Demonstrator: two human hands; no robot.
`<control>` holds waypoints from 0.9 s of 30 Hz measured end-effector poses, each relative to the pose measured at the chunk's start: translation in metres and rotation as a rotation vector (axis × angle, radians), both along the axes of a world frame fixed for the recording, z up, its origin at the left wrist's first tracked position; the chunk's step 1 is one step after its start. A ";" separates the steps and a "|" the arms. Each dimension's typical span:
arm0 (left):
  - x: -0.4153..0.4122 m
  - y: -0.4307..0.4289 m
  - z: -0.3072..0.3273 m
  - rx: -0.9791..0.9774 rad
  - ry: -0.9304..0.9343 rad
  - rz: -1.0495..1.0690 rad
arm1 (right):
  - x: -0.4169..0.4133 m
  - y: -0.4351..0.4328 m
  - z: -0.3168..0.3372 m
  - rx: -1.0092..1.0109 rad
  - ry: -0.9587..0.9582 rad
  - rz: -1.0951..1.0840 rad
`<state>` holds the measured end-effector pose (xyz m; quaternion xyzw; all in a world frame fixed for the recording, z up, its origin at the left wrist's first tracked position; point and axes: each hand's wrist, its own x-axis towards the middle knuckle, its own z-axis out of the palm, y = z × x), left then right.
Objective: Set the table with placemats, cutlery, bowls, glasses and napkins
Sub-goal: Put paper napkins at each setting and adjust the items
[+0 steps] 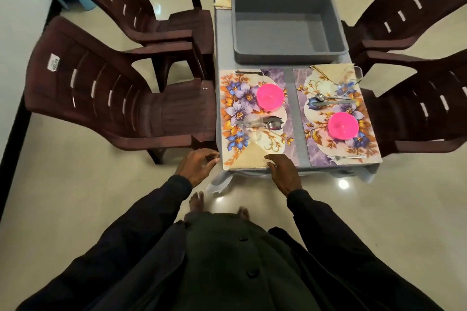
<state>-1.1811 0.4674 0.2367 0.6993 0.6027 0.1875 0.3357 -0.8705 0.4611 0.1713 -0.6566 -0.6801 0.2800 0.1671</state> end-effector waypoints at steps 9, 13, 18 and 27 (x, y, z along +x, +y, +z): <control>0.016 -0.005 -0.006 -0.105 0.004 0.053 | 0.006 0.004 -0.015 0.126 -0.006 0.229; 0.034 0.017 -0.004 -0.100 -0.006 0.023 | 0.008 0.007 -0.018 0.167 -0.039 0.279; 0.038 0.021 -0.009 -0.122 0.013 -0.026 | 0.006 0.010 -0.021 0.166 -0.053 0.282; 0.012 0.019 -0.009 -0.104 0.053 -0.044 | 0.001 0.007 -0.009 0.200 -0.033 0.138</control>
